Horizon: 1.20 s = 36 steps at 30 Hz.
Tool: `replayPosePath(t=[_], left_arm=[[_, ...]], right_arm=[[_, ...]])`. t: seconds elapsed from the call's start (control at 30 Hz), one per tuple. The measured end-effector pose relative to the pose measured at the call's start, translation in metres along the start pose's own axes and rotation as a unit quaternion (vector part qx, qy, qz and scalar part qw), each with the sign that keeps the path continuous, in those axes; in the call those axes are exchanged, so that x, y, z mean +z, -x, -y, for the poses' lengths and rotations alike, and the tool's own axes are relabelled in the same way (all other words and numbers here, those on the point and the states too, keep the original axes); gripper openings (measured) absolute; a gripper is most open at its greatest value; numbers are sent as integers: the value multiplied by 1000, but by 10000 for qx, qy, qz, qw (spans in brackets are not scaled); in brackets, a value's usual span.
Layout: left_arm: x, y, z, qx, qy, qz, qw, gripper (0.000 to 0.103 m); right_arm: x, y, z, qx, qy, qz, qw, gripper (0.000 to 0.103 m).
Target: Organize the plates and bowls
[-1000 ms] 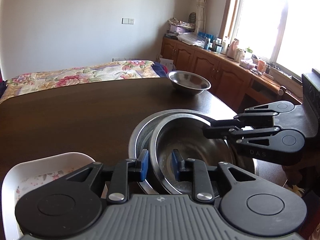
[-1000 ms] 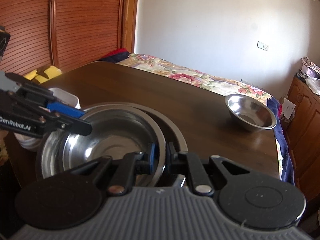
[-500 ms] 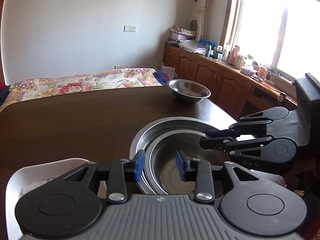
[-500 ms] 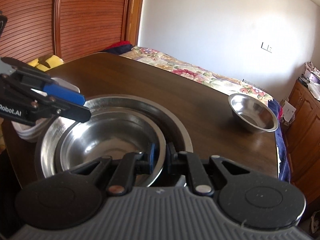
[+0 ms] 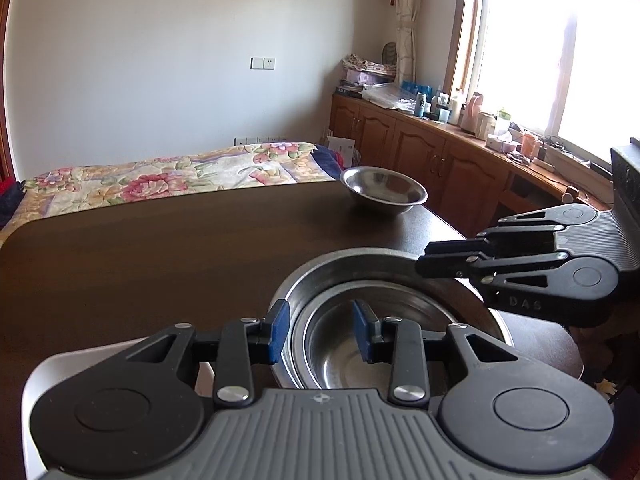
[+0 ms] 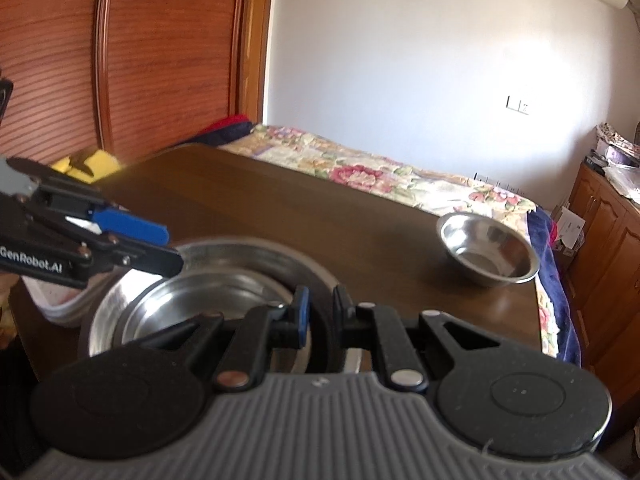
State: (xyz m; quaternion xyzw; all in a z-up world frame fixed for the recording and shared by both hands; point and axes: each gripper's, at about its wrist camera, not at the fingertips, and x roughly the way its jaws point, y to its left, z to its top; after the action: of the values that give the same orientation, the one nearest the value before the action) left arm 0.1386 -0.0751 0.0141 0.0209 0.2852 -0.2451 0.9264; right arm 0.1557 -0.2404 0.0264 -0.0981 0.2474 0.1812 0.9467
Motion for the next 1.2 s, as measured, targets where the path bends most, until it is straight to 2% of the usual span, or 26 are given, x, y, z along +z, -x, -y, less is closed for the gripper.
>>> replayPosePath(t=[0.23,0.57,0.87,1.2], left_arm=[[13,-6,2,148,-93,44,9998,37],[32,-29,4,295,-227,-9,9993,40],[60,-50,11,361,-406,-19,9985,41],[91,-67,19,234,-542,52,9982,43]], right_arm=[[5,3,20,-125,-182,314,9993,14],[2,-3,55,-316,-452,544,9970,14],[4,-19,92,-490,-659,643,9945,14],[7,-41,123,-714,-769,587,9927,17]])
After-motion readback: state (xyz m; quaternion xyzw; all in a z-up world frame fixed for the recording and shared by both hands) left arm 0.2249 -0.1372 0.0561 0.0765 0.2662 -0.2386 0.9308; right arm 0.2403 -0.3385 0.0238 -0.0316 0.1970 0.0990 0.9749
